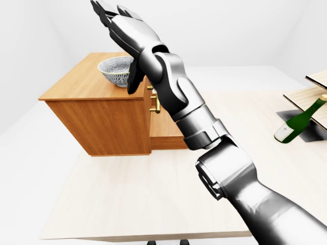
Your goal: Put the bowl on top of the cabinet.
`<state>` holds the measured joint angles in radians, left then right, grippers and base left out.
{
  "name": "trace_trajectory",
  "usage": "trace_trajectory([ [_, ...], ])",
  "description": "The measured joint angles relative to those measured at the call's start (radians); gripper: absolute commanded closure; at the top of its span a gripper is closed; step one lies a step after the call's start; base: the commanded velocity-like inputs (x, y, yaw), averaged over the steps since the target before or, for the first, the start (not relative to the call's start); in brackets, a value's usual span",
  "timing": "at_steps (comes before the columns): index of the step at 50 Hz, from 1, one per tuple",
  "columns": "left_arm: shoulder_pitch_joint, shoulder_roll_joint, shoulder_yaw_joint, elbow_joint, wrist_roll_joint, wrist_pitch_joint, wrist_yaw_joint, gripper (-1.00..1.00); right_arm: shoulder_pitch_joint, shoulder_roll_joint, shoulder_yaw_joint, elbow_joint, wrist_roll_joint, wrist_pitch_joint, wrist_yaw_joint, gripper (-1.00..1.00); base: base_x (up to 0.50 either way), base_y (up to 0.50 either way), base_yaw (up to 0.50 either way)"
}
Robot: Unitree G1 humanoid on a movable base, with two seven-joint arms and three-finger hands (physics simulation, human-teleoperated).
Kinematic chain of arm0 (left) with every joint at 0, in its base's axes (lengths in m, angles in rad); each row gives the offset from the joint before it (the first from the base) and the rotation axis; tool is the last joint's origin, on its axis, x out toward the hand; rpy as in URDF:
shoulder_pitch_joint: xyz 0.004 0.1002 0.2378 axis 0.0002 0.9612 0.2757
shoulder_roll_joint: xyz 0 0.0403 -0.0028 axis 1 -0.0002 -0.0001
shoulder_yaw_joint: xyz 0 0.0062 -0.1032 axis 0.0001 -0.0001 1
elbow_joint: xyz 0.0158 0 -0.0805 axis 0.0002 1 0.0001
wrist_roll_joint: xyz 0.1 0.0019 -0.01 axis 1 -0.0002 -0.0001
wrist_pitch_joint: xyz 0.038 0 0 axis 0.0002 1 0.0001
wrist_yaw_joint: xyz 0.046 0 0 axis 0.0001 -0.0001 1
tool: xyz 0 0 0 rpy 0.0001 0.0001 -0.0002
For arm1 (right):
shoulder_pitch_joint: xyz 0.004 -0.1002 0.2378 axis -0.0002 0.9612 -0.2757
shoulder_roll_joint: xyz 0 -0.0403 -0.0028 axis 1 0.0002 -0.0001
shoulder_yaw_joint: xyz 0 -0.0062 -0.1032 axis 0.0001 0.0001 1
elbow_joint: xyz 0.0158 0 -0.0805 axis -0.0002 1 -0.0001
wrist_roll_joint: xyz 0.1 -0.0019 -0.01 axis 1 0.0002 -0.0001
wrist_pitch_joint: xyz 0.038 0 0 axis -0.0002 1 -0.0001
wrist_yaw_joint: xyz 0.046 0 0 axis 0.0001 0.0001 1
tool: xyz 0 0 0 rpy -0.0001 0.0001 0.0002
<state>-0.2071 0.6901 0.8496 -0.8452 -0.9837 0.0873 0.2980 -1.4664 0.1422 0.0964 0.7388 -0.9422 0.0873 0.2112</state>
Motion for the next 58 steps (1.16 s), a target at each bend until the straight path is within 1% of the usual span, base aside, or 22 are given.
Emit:
trace_trajectory([
  [22, -0.003, -0.003, -0.002, -0.002, 0.005, 0.000, -0.002, -1.00, -0.038, -0.034, -0.007, -0.232, 0.017, 0.000, 0.159, -1.00, 0.00, 0.00, 0.00],
  [37, -0.003, -0.003, -0.002, -0.003, 0.004, 0.000, 0.000, -1.00, -0.054, -0.061, -0.022, -0.382, 0.027, 0.000, 0.240, -1.00, 0.00, 0.00, 0.00],
  [47, -0.002, -0.007, -0.005, -0.006, 0.010, 0.000, -0.003, -1.00, -0.067, -0.107, -0.043, -0.465, 0.062, 0.000, 0.274, -1.00, 0.00, 0.00, 0.00],
  [58, -0.002, -0.013, -0.011, -0.010, 0.018, 0.000, -0.007, -1.00, -0.081, -0.182, -0.071, -0.530, 0.120, 0.000, 0.289, -1.00, 0.00, 0.00, 0.00],
])
